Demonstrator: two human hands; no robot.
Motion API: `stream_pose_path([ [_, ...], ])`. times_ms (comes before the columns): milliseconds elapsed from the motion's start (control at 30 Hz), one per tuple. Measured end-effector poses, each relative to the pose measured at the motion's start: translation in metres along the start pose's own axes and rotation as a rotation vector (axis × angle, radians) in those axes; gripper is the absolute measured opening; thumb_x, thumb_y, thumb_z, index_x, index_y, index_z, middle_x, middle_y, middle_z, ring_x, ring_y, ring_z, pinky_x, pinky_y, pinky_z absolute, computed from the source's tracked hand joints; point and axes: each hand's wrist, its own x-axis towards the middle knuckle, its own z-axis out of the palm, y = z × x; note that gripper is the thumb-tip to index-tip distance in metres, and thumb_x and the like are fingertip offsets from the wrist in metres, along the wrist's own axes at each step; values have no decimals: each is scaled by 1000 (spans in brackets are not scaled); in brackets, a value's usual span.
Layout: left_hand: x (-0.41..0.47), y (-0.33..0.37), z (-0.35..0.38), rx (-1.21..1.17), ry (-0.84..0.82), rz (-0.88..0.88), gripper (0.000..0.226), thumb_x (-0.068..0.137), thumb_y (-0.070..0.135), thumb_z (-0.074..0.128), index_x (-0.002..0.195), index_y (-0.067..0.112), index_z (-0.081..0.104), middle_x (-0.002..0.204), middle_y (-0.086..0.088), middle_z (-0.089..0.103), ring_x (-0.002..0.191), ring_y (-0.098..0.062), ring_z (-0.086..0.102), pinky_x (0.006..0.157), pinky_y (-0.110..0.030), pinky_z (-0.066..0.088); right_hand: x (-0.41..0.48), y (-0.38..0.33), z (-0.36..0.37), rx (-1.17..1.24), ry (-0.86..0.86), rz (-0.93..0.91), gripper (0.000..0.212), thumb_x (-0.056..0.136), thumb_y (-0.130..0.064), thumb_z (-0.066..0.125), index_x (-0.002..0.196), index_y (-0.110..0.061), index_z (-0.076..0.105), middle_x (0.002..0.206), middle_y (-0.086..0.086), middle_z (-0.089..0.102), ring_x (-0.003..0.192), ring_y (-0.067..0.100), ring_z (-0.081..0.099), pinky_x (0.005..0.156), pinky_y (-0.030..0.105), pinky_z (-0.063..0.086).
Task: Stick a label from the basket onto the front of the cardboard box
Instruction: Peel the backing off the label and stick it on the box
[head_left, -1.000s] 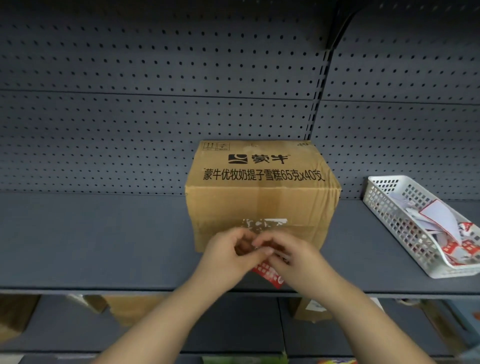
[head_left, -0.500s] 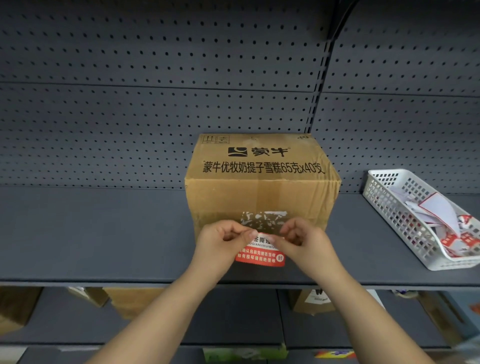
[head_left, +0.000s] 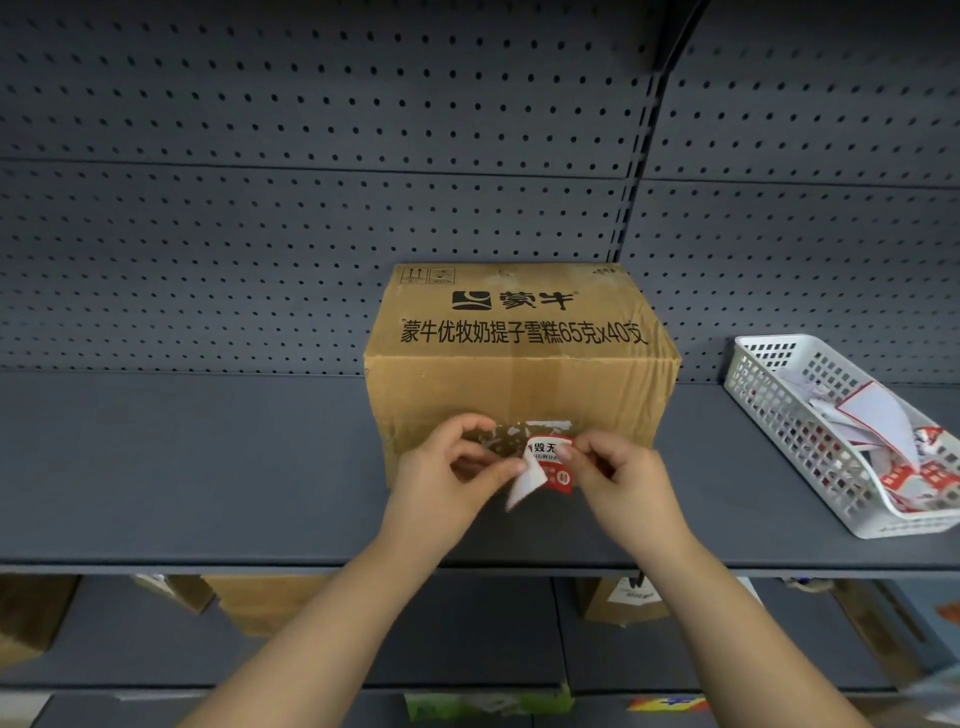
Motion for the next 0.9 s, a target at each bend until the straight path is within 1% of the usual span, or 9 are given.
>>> stream_pose_path([
  [133,-8,-1,-1,136,-54,104,62,59,71,68,109,35,59,88,14,70,80,2,65,66,-21,53,-2,-2,-2,-14,-1,-37,26,87,-31,62,64,-19,60,53,-6,53,51,4,45,49,18,34],
  [233,-14,1,0,212,-113,190,67,55,75,68,108,36,58,88,22,66,78,6,62,61,-14,50,-4,-6,-3,-30,-10,-45,24,86,-33,63,66,-20,61,57,-9,58,55,2,52,49,13,38],
  [400,-12,-2,7,223,56,198,23,83,50,61,92,28,65,77,16,68,71,1,64,56,-21,50,-5,-3,-4,-77,-13,-58,27,87,-34,61,65,-19,58,55,-6,56,54,5,50,48,18,38],
  [500,-7,-4,4,215,36,157,37,86,55,48,91,24,68,77,9,71,72,-2,65,56,-26,53,-5,-1,-4,-62,-16,-33,27,87,-35,61,67,-17,59,58,-6,59,57,4,52,49,17,39],
  [600,-2,-2,1,355,19,194,42,88,56,42,89,23,68,65,8,66,58,-8,60,49,-31,49,-4,1,-2,-28,4,2,27,87,-38,59,71,-17,63,62,-6,62,57,2,53,50,17,41],
  [700,4,0,1,607,91,293,38,90,48,46,79,19,67,52,12,52,42,-11,49,38,-22,33,-1,3,1,-54,33,8,26,88,-41,57,74,-21,64,65,-8,64,60,3,57,51,23,45],
  [767,8,1,0,693,135,333,33,89,42,53,72,17,66,48,7,56,38,-15,50,37,-17,25,2,4,5,-98,44,-4,26,88,-43,55,78,-22,65,69,-9,66,64,5,60,53,30,50],
  [833,11,1,1,743,151,363,33,88,41,54,69,16,66,50,2,63,38,-17,55,37,-16,23,5,6,8,-135,67,-13,26,90,-44,54,83,-21,65,75,-5,70,69,10,64,54,35,54],
  [900,13,0,3,780,158,372,32,88,39,55,70,15,66,54,0,66,40,-19,58,39,-17,26,7,6,11,-175,94,-43,25,90,-42,54,86,-20,66,79,-2,72,70,12,64,53,32,53],
])
